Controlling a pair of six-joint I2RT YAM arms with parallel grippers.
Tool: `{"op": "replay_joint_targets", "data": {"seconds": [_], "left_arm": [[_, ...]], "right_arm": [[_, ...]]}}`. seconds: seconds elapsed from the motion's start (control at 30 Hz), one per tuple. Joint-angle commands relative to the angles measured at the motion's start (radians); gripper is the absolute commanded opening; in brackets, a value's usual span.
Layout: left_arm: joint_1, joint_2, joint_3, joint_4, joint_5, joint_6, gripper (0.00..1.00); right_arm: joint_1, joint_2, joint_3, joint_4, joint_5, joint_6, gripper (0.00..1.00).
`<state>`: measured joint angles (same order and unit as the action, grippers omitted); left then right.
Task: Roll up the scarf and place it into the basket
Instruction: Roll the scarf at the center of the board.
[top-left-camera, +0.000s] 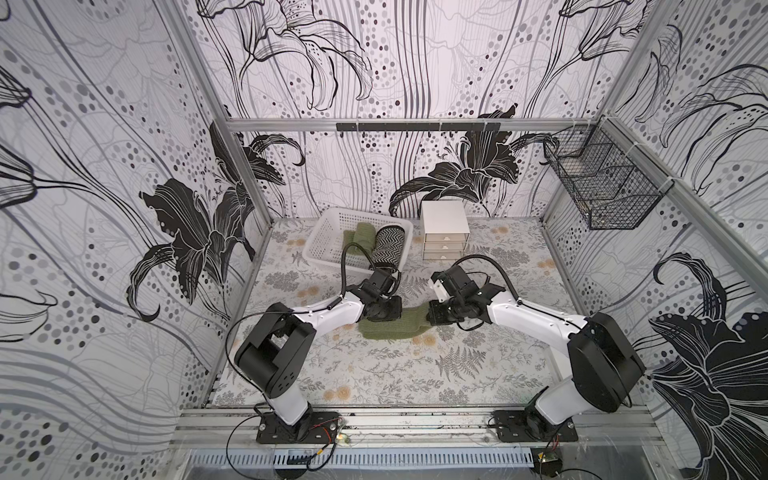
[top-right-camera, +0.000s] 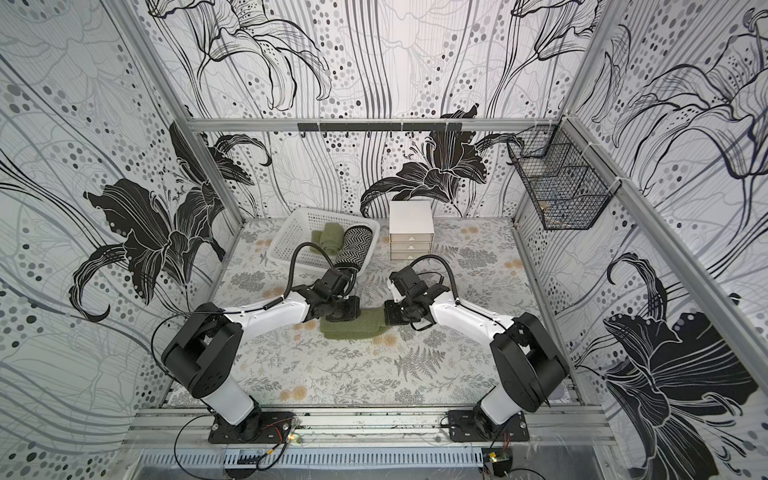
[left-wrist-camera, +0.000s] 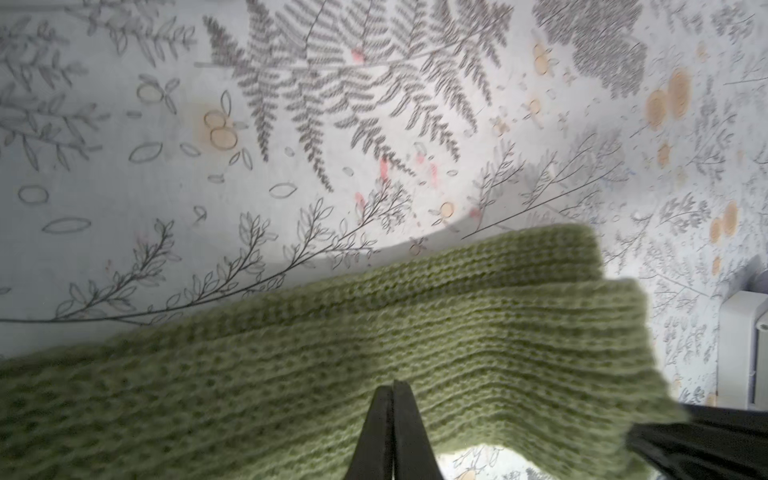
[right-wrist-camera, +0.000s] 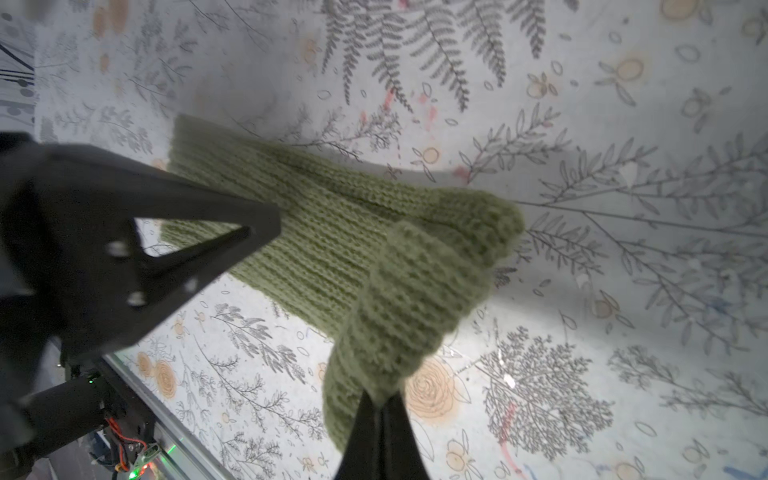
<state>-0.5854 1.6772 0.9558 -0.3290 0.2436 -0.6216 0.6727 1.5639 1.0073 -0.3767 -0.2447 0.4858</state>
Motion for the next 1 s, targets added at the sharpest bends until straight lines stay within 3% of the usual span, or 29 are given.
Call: {"op": "replay_joint_targets", "data": {"seconds": [0.0, 0.5, 0.83, 0.9, 0.93, 0.97], "left_arm": [[-0.002, 0.014, -0.046, 0.017, -0.019, -0.007, 0.07], [-0.001, 0.04, -0.072, 0.07, -0.003, -0.026, 0.07], [0.005, -0.045, -0.053, 0.02, -0.007, -0.016, 0.08], [0.006, -0.052, -0.046, 0.019, 0.002, -0.016, 0.15], [0.006, -0.056, -0.045, 0.026, 0.011, -0.017, 0.34], [0.006, -0.058, -0.045, 0.034, 0.024, -0.018, 0.43]], "right_arm": [[0.017, 0.042, 0.049, -0.027, -0.018, -0.018, 0.0], [0.075, 0.22, 0.169, 0.005, -0.08, -0.021, 0.0], [0.077, 0.306, 0.126, 0.083, -0.101, -0.009, 0.0], [0.078, 0.317, 0.12, 0.095, -0.101, -0.009, 0.0], [0.076, 0.323, 0.117, 0.102, -0.102, -0.009, 0.0], [0.076, 0.326, 0.115, 0.103, -0.102, -0.009, 0.0]]}}
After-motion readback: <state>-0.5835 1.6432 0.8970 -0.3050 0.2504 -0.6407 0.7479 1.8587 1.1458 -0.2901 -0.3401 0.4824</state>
